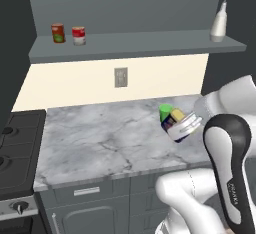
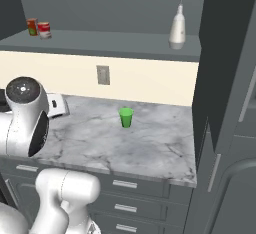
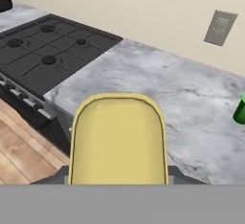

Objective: Pick the cans from the counter and place them in their designated side in the cabinet.

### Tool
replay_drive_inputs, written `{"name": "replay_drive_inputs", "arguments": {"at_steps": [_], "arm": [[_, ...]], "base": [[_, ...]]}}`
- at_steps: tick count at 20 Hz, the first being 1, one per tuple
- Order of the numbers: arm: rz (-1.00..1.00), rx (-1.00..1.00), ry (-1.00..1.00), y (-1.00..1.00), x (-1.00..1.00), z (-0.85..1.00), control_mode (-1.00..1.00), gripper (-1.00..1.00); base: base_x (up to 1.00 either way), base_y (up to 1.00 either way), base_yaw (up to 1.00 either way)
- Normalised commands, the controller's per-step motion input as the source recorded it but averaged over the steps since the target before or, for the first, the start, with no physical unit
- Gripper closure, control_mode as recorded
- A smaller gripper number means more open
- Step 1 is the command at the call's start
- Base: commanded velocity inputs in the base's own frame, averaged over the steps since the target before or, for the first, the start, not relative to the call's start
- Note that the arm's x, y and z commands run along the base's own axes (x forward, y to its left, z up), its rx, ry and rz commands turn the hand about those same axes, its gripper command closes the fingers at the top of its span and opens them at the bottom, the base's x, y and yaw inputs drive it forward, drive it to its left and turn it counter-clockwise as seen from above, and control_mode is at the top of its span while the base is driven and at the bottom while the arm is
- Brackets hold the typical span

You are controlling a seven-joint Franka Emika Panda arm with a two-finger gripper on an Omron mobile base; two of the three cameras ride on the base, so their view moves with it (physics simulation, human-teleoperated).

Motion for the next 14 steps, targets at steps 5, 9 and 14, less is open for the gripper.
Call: {"name": "replay_drive_inputs", "arguments": {"at_steps": [5,9,14], "arm": [[0.0,0.0,-0.02,0.1,-0.29,0.32,-1.0,1.0],[0.0,0.0,-0.07,0.1,-0.32,0.38,-1.0,1.0],[0.0,0.0,-0.12,0.04,-0.22,0.34,-1.0,1.0]], "base": [[0.0,0.0,0.0],[0.0,0.0,0.0],[0.0,0.0,0.0]]}}
